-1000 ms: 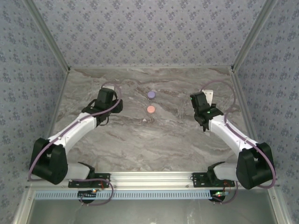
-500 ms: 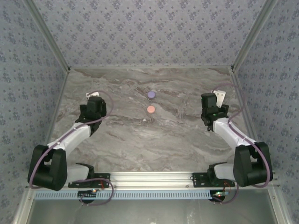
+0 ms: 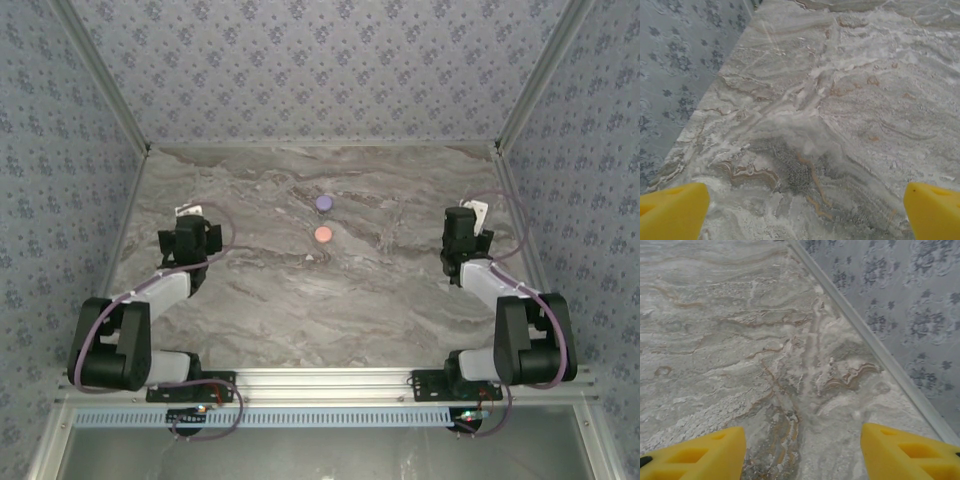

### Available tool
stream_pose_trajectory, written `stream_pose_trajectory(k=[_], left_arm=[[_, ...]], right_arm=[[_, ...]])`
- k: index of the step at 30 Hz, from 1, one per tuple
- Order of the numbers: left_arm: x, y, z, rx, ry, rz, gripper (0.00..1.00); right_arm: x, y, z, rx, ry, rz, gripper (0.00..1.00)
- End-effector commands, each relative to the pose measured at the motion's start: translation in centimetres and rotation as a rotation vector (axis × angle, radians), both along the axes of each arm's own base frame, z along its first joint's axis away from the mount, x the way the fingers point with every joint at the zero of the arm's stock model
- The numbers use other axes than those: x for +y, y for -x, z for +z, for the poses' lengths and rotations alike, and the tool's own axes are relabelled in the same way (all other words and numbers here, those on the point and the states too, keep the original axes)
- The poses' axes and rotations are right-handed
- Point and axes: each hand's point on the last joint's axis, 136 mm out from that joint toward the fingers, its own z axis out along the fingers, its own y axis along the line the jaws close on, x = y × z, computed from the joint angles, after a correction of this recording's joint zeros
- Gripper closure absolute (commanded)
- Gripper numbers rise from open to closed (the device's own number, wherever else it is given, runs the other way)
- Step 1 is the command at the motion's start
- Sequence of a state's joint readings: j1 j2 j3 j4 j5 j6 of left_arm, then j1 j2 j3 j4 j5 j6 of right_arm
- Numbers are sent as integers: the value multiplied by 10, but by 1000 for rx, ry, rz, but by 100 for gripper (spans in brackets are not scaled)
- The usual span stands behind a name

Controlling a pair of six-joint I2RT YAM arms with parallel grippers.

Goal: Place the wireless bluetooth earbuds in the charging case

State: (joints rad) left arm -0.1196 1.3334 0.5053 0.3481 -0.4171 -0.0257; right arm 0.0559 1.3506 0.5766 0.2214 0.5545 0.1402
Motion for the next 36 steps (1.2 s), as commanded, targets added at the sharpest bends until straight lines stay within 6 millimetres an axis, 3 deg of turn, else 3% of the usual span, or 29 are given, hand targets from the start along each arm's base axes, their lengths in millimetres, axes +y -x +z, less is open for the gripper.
stream_pose_trajectory(k=[1,9,16,32,36], left_arm=[[-15,-8,5,-74,51,-125,1],[-33,-7,11,-180,110,-278,1],[-42,-7,10,-237,124,-347,1],[-37,-14,-1,-218,129,-320,1],[-35,-20,-12,-196,133,-311,1]], right_arm=[[13,-9,10,-103,-17,106,35],[38,-12,8,-189,-56,285,34],[43,-14,3,-210,-36,336,34],[50,-24,-18,-179,-42,376,33],[43,-26,-25,-170,-76,355,27]])
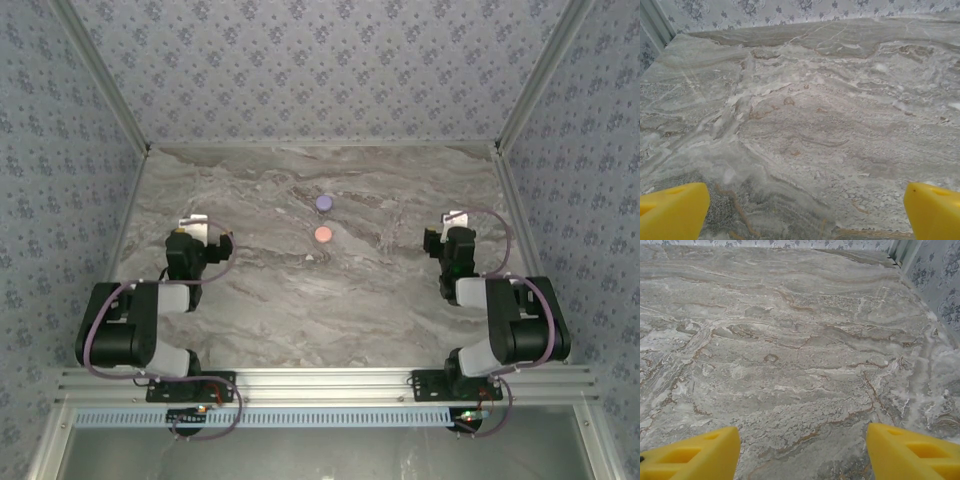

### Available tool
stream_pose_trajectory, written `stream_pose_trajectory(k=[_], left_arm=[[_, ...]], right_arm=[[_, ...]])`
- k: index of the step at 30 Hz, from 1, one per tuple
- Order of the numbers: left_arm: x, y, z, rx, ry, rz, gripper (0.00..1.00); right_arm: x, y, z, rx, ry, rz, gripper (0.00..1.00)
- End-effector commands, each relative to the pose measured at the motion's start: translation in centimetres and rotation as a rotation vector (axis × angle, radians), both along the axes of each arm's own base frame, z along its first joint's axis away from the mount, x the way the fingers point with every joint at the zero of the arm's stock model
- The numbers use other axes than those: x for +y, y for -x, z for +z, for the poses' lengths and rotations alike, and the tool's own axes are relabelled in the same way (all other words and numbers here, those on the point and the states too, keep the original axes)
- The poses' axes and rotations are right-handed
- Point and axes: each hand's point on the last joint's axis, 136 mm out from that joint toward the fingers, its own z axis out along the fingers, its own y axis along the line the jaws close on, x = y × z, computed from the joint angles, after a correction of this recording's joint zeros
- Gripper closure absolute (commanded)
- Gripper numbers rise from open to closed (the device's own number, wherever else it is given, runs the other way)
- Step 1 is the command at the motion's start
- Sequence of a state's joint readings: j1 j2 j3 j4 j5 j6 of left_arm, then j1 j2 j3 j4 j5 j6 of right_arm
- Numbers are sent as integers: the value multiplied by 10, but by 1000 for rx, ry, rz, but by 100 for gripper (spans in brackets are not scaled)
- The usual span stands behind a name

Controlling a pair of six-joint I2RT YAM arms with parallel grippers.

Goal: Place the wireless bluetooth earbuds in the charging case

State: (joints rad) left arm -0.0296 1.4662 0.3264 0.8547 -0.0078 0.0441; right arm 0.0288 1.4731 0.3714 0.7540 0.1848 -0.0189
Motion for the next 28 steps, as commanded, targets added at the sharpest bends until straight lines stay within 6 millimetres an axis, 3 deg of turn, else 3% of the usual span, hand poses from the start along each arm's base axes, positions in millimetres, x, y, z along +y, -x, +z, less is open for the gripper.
stream_pose_trajectory(k=[1,2,3,6,28], left_arm=[[5,-14,2,-21,9,22,1],[10,-16,0,6,18,40,1],[14,-17,1,6,30,60,1],[24,-19,-1,18,47,106,1],[23,-19,0,21,48,103,1]], right_arm=[[-6,-8,2,-18,-31,-1,23],[-7,-8,2,-17,-36,0,8],[-7,-8,2,-19,-35,1,0],[-7,-8,2,-17,-36,0,0],[-7,-8,1,-16,-41,3,0]])
